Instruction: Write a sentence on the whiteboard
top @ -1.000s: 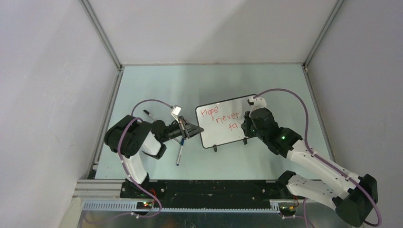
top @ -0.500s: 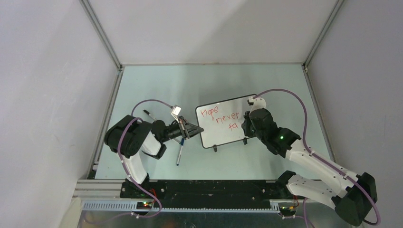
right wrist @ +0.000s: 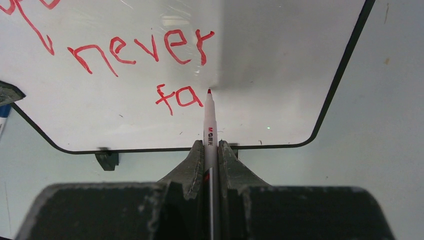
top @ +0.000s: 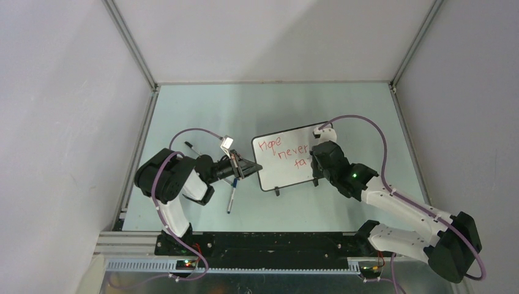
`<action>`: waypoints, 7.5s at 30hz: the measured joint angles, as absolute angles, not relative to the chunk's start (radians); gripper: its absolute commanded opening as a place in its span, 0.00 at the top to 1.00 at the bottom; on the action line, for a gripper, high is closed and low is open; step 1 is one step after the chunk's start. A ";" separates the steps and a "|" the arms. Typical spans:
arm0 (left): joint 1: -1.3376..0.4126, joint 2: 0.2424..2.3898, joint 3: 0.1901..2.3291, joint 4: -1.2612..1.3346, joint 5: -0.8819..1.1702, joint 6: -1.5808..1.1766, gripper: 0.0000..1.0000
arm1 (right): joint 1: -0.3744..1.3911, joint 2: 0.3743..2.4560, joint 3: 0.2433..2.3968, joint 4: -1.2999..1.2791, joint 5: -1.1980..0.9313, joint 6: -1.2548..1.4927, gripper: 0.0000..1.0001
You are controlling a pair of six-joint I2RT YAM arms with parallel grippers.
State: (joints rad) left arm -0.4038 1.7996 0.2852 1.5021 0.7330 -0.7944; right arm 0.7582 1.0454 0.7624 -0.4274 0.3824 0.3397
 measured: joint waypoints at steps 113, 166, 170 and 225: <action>-0.404 1.800 0.285 1.502 0.733 -0.794 1.00 | 0.728 1.168 0.892 -0.493 0.384 0.340 1.00; -0.404 1.800 0.285 1.502 0.733 -0.794 1.00 | 0.712 1.051 0.831 -0.527 0.385 0.366 1.00; -0.404 1.800 0.285 1.502 0.733 -0.794 1.00 | 0.712 1.067 0.831 -0.527 0.388 0.366 1.00; -0.404 1.800 0.285 1.502 0.733 -0.794 1.00 | 0.698 1.129 0.833 -0.503 0.412 0.381 1.00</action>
